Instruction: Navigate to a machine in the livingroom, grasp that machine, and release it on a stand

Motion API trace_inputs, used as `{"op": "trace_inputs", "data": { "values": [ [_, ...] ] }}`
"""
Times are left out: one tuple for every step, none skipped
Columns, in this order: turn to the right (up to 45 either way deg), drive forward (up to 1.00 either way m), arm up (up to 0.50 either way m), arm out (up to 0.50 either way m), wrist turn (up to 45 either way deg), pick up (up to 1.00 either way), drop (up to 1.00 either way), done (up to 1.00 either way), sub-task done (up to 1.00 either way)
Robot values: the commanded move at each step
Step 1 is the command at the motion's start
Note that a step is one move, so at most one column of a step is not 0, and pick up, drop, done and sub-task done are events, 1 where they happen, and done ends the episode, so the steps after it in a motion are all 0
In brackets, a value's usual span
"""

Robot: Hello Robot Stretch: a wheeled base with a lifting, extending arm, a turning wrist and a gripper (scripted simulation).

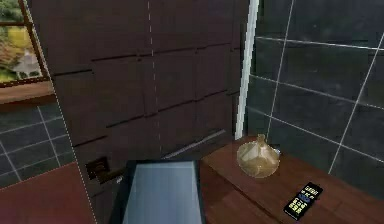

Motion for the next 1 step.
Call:
{"op": "trace_inputs", "data": {
  "values": [
    [42.0,0.0,0.0,0.0,0.0,0.0,0.0,0.0,0.0]
  ]
}}
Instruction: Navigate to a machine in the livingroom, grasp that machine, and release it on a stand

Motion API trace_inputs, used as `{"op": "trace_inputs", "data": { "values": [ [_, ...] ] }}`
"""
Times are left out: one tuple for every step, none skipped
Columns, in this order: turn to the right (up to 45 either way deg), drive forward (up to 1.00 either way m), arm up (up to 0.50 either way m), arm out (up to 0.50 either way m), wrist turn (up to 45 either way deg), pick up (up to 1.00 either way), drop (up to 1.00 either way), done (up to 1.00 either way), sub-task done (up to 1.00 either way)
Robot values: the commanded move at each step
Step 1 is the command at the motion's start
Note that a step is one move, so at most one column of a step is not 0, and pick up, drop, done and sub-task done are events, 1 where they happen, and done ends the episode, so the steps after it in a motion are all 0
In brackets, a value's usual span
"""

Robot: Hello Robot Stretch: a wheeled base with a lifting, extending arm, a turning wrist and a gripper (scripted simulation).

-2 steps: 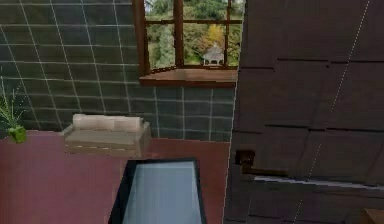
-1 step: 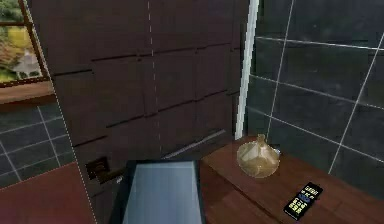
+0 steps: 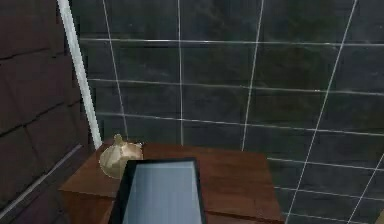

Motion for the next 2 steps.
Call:
{"op": "trace_inputs", "data": {
  "values": [
    [-45.0,0.0,0.0,0.0,0.0,0.0,0.0,0.0,0.0],
    [-33.0,0.0,0.0,0.0,0.0,0.0,0.0,0.0,0.0]
  ]
}}
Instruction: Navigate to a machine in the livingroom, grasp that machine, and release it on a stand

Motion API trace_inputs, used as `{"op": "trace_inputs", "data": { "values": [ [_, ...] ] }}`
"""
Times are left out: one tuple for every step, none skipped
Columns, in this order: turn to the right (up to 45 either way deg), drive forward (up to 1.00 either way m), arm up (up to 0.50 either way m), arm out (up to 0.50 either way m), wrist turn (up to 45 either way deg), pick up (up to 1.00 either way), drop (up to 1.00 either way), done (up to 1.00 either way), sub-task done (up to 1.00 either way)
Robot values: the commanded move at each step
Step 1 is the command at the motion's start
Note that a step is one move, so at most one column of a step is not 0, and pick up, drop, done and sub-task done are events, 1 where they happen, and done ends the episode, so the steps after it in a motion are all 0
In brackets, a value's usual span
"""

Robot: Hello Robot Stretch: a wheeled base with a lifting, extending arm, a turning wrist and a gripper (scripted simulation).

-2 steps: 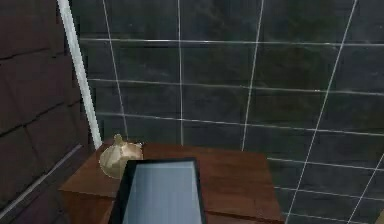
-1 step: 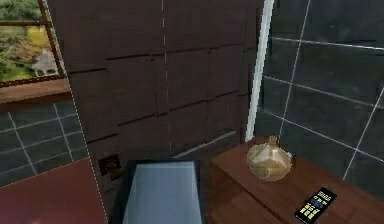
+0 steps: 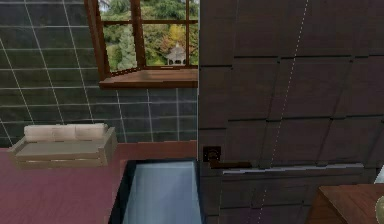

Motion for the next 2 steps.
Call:
{"op": "trace_inputs", "data": {
  "values": [
    [0.0,0.0,0.0,0.48,0.0,0.0,0.0,0.0,0.0],
    [0.0,0.0,0.0,0.0,39.0,0.0,0.0,0.0,0.0]
  ]
}}
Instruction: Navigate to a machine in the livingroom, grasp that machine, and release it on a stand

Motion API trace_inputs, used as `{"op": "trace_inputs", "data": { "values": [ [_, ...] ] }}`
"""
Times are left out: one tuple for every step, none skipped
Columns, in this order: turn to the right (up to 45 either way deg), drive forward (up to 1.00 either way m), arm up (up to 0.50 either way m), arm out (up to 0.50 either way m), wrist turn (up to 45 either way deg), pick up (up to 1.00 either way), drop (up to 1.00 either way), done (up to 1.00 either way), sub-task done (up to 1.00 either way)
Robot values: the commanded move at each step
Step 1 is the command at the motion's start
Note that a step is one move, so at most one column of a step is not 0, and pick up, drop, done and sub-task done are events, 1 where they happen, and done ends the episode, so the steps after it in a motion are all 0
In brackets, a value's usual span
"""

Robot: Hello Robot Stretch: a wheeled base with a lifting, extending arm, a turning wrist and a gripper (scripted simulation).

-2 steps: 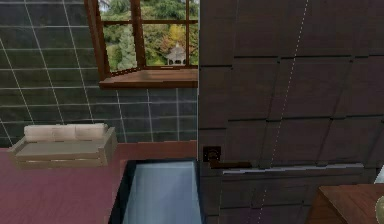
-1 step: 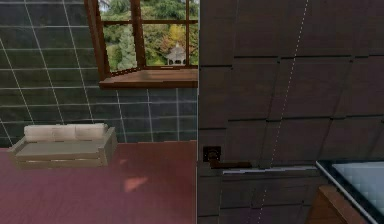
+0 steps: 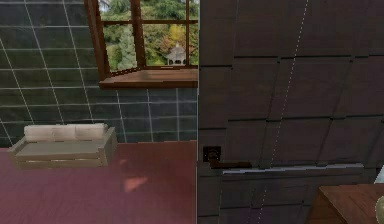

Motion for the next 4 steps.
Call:
{"op": "trace_inputs", "data": {
  "values": [
    [0.0,0.0,-0.3,0.0,0.0,0.0,0.0,0.0,0.0],
    [0.0,0.0,0.0,0.0,0.0,0.0,1.0,0.0,0.0],
    [0.0,0.0,0.0,-0.1,0.0,0.0,0.0,0.0,0.0],
    [0.0,0.0,0.0,0.0,0.0,0.0,0.0,1.0,0.0]
  ]
}}
